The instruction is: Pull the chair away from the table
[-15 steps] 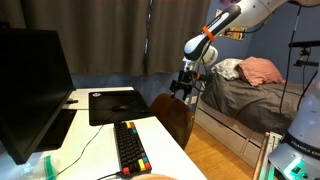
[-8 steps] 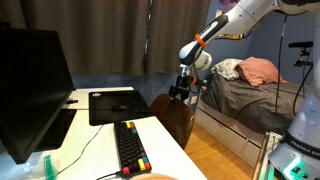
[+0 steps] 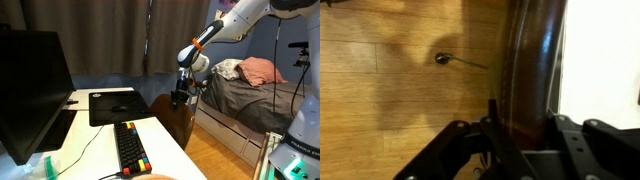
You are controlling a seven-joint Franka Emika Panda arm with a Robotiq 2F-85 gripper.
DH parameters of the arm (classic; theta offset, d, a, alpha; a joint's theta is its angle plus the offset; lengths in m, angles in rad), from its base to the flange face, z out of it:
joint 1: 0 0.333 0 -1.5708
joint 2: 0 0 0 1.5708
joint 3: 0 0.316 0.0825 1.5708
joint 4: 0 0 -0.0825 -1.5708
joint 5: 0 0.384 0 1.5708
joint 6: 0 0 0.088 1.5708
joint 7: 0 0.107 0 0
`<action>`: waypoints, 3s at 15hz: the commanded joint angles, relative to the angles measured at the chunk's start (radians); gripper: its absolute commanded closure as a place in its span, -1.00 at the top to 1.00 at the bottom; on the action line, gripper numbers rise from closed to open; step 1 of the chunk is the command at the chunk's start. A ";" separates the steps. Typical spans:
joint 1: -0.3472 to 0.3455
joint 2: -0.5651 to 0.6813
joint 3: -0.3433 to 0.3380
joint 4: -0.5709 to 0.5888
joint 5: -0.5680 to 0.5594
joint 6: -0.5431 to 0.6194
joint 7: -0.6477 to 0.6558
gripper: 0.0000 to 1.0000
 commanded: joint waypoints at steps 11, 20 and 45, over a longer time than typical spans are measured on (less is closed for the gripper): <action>-0.017 -0.086 -0.239 -0.020 -0.443 0.058 0.067 -0.76; -0.089 -0.016 -0.240 -0.004 -0.411 0.077 -0.014 -0.26; -0.323 0.147 -0.284 0.292 -0.523 0.278 -0.333 0.80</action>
